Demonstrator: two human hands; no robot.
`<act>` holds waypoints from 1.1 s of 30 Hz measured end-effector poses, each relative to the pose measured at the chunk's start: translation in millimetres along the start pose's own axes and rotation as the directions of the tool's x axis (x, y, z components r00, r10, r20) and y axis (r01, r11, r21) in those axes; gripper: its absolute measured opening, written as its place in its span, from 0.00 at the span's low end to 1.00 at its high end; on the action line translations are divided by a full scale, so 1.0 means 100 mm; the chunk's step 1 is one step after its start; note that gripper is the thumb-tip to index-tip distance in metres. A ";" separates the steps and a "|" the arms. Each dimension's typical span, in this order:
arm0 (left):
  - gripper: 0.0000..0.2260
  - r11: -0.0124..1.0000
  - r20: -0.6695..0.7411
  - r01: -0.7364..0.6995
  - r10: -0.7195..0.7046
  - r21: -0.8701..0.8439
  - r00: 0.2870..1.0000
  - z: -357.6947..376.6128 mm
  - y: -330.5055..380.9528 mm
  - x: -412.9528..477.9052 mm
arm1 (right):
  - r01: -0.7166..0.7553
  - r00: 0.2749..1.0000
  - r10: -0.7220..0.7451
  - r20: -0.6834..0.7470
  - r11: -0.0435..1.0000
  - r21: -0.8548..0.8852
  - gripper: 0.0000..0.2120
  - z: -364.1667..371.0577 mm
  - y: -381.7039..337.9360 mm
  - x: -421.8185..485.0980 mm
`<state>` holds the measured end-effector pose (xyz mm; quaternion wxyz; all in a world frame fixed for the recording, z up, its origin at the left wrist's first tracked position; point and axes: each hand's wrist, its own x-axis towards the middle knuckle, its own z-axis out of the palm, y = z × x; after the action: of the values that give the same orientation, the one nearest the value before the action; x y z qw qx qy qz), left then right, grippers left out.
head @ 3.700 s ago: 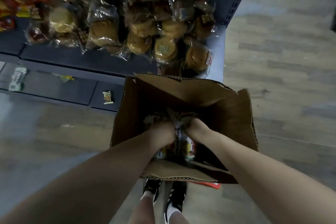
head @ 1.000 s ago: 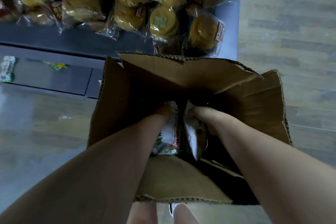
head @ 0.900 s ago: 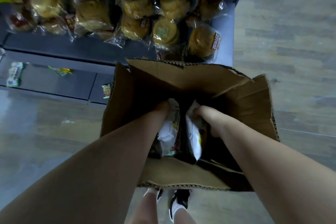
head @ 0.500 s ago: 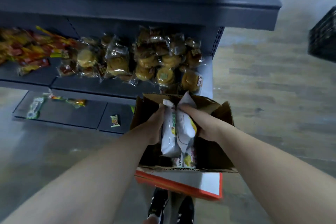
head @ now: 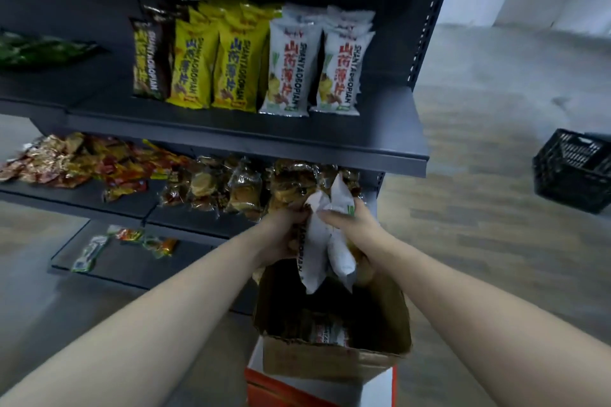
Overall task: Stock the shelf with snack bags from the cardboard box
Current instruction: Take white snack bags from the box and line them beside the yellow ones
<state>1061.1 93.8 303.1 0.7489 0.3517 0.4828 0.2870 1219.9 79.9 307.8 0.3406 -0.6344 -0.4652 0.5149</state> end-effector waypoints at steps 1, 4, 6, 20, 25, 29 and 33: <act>0.12 0.999 -0.022 -0.040 0.041 0.035 0.999 -0.01 0.08 -0.03 | 0.023 1.000 -0.024 0.012 1.000 0.009 0.31 -0.03 -0.12 -0.03; 0.09 0.965 -0.181 -0.220 0.244 0.141 0.953 0.04 0.33 -0.20 | 0.079 0.997 -0.080 0.016 0.996 0.043 0.18 -0.12 -0.43 -0.08; 0.12 0.913 -0.274 -0.330 0.389 0.239 0.880 0.05 0.46 -0.28 | 0.089 0.996 -0.089 -0.004 0.994 0.059 0.19 -0.12 -0.64 -0.12; 0.59 0.624 0.251 -0.511 0.459 0.591 0.852 0.32 1.11 -0.57 | 0.199 0.979 -0.202 -0.025 0.928 0.314 0.47 -0.30 -1.49 0.04; 0.56 0.550 0.295 -0.584 0.527 0.597 0.797 0.31 1.32 -0.33 | 0.300 0.952 -0.274 -0.134 0.921 0.248 0.40 -0.37 -1.62 0.19; 0.52 0.475 0.253 -0.554 0.558 0.684 0.790 0.21 1.45 -0.05 | 0.399 0.904 -0.361 -0.229 0.905 0.150 0.22 -0.45 -1.73 0.31; 0.53 0.401 0.189 -0.553 0.660 0.730 0.728 0.21 1.52 0.29 | 0.494 0.825 -0.420 -0.379 0.861 0.120 0.09 -0.56 -1.85 0.52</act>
<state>1077.8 200.0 416.0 0.3453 0.7566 0.4414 0.3369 1231.9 193.1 472.5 0.5955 -0.5427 -0.4800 0.3471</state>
